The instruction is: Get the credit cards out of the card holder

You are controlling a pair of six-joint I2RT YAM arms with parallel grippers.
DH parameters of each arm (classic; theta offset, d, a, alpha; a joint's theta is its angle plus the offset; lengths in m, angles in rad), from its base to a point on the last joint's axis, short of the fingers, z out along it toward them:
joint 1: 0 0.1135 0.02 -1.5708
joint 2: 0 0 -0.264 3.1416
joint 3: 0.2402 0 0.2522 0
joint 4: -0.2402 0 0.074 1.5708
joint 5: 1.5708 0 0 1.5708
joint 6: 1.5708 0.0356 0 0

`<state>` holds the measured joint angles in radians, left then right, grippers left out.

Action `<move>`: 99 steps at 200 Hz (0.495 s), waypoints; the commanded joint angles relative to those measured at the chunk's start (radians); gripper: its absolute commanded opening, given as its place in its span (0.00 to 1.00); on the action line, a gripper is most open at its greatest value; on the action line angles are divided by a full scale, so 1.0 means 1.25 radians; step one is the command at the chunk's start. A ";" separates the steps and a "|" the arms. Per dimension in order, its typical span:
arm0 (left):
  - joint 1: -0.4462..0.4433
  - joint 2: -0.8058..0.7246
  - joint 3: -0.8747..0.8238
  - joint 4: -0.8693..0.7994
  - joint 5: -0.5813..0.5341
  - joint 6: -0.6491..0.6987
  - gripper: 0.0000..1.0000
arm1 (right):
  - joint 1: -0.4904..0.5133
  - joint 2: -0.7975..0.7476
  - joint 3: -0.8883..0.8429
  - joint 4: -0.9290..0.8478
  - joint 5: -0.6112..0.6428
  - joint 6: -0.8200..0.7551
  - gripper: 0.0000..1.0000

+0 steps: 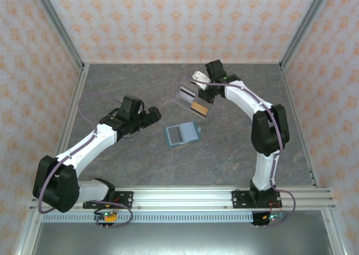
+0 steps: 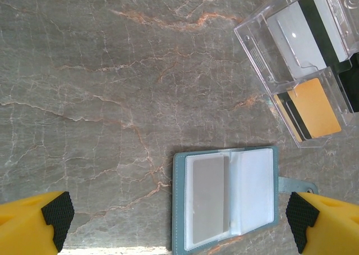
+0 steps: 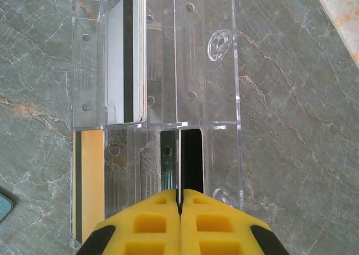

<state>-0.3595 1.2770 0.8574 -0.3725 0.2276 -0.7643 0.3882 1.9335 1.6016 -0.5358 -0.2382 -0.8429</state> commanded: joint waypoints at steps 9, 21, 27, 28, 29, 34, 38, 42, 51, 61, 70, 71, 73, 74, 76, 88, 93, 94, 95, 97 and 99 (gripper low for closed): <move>0.006 -0.002 -0.001 -0.008 -0.003 0.000 1.00 | 0.001 0.016 0.031 -0.021 0.038 0.008 0.10; 0.007 -0.002 -0.003 -0.005 0.001 -0.001 1.00 | 0.000 0.018 0.028 -0.017 0.049 0.015 0.14; 0.008 -0.003 -0.004 -0.004 0.003 -0.002 1.00 | 0.001 0.019 0.027 -0.016 0.055 0.019 0.16; 0.008 -0.003 -0.004 -0.004 0.003 -0.002 1.00 | 0.001 0.019 0.027 -0.016 0.056 0.019 0.16; 0.008 -0.002 -0.004 -0.004 0.004 -0.002 1.00 | 0.001 0.018 0.027 -0.016 0.056 0.020 0.16; 0.009 -0.001 -0.004 -0.004 0.005 -0.002 1.00 | 0.000 0.019 0.025 -0.016 0.063 0.021 0.17; 0.009 -0.001 -0.003 -0.003 0.006 -0.001 1.00 | 0.001 0.018 0.024 -0.015 0.065 0.021 0.17; 0.009 -0.001 -0.002 -0.003 0.007 -0.001 1.00 | 0.001 0.017 0.023 -0.015 0.068 0.023 0.18; 0.010 -0.002 -0.002 -0.003 0.009 -0.001 1.00 | 0.001 0.015 0.020 -0.011 0.075 0.031 0.20; 0.010 -0.001 -0.002 -0.003 0.010 -0.002 1.00 | 0.001 0.010 0.020 -0.012 0.075 0.043 0.20; 0.011 -0.001 -0.003 -0.002 0.010 -0.003 1.00 | 0.001 -0.001 0.020 -0.013 0.067 0.060 0.20; 0.010 -0.002 -0.004 -0.002 0.010 -0.003 1.00 | 0.001 -0.003 0.020 -0.014 0.066 0.063 0.20; 0.010 -0.002 -0.003 -0.001 0.011 -0.003 1.00 | 0.001 -0.005 0.020 -0.015 0.062 0.067 0.20; 0.010 -0.001 -0.003 0.000 0.011 -0.003 1.00 | 0.001 -0.007 0.020 -0.015 0.061 0.071 0.21; 0.010 -0.001 -0.003 0.000 0.011 -0.003 1.00 | 0.001 -0.010 0.019 -0.016 0.056 0.076 0.21; 0.010 0.002 -0.007 0.002 0.009 -0.006 1.00 | 0.001 -0.034 0.016 -0.017 0.038 0.127 0.28; 0.011 0.003 -0.008 0.002 0.007 -0.008 1.00 | 0.001 -0.047 0.012 -0.017 0.025 0.151 0.32; 0.011 0.002 -0.008 0.002 0.007 -0.008 1.00 | 0.001 -0.050 0.011 -0.017 0.023 0.157 0.33; 0.010 0.002 -0.008 0.001 0.007 -0.008 1.00 | 0.001 -0.051 0.010 -0.017 0.020 0.160 0.33; 0.011 0.002 -0.008 0.001 0.006 -0.009 1.00 | 0.000 -0.056 0.008 -0.017 0.015 0.172 0.34; 0.011 0.003 -0.008 0.001 0.006 -0.009 1.00 | 0.001 -0.062 0.006 -0.017 0.008 0.183 0.35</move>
<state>-0.3569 1.2770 0.8570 -0.3721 0.2352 -0.7658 0.3882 1.9408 1.6093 -0.5362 -0.1871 -0.7456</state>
